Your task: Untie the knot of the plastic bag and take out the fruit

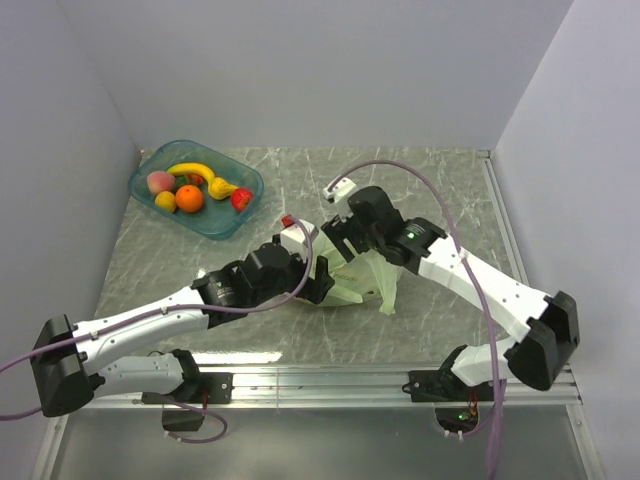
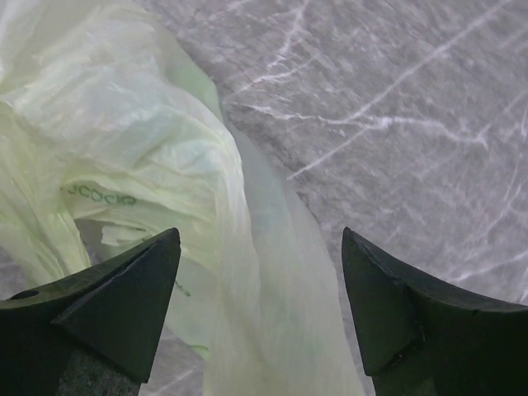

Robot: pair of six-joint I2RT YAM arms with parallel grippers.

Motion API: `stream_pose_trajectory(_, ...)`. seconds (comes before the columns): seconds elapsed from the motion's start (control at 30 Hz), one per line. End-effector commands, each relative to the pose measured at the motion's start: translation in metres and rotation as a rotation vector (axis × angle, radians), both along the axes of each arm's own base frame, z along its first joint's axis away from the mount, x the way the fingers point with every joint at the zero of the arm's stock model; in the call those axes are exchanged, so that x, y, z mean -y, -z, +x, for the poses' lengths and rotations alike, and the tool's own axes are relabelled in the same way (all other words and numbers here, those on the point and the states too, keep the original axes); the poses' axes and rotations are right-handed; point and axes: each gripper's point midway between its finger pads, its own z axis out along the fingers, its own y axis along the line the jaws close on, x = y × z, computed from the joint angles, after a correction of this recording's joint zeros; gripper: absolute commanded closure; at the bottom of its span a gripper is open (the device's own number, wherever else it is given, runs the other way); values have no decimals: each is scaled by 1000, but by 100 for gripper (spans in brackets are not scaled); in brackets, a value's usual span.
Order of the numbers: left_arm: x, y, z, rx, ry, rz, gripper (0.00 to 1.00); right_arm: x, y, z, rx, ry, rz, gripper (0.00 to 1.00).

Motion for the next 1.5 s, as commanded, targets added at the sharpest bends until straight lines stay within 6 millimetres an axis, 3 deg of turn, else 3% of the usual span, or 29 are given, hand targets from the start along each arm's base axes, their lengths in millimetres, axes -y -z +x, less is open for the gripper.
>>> stream_pose_trajectory(0.0, 7, 4, 0, 88, 64, 2, 9, -17, -12, 11, 16, -93, -27, 18)
stream_pose_trajectory(0.07, 11, -3, 1, 134, 83, -32, 8, -18, 1, 12, -33, -102, -45, 27)
stream_pose_trajectory(0.1, 10, 4, 0, 139, 89, -26, 8, -19, 4, 11, -57, -116, -35, 49)
stream_pose_trajectory(0.2, 15, 4, -1, 186, 129, -45, 8, -14, 5, 10, -89, -84, -29, 100)
stream_pose_trajectory(0.43, 28, -5, 6, 327, 193, -47, 7, -15, -32, -5, -50, -104, 92, 100)
stream_pose_trajectory(0.67, 50, -5, 12, 431, 279, 4, 5, -14, -56, -6, -26, -75, 178, 100)
stream_pose_trajectory(0.97, 80, -10, 16, 572, 316, 22, 4, -20, -57, -11, -52, -95, 211, 100)
stream_pose_trajectory(1.07, 90, -1, 26, 583, 321, 71, 3, -23, -57, -12, -54, -105, 227, 100)
stream_pose_trajectory(1.1, 94, 16, 29, 559, 335, 112, 4, -24, -59, -12, -50, -105, 231, 100)
stream_pose_trajectory(1.17, 102, 25, 32, 545, 351, 137, 4, -24, -60, -10, -43, -99, 236, 100)
stream_pose_trajectory(1.2, 106, 43, 29, 511, 383, 163, 5, -23, -62, -8, -34, -94, 240, 100)
stream_pose_trajectory(1.27, 109, 60, 22, 461, 414, 159, 6, -20, -67, -2, -20, -77, 254, 100)
stream_pose_trajectory(1.37, 108, 90, 0, 341, 467, 167, 16, -10, -78, 13, 16, -24, 291, 100)
stream_pose_trajectory(1.4, 107, 93, -12, 293, 483, 148, 25, -6, -84, 21, 36, 7, 321, 100)
stream_pose_trajectory(1.47, 99, 110, -41, 198, 529, 152, 33, 21, -97, 47, 80, 120, 367, 100)
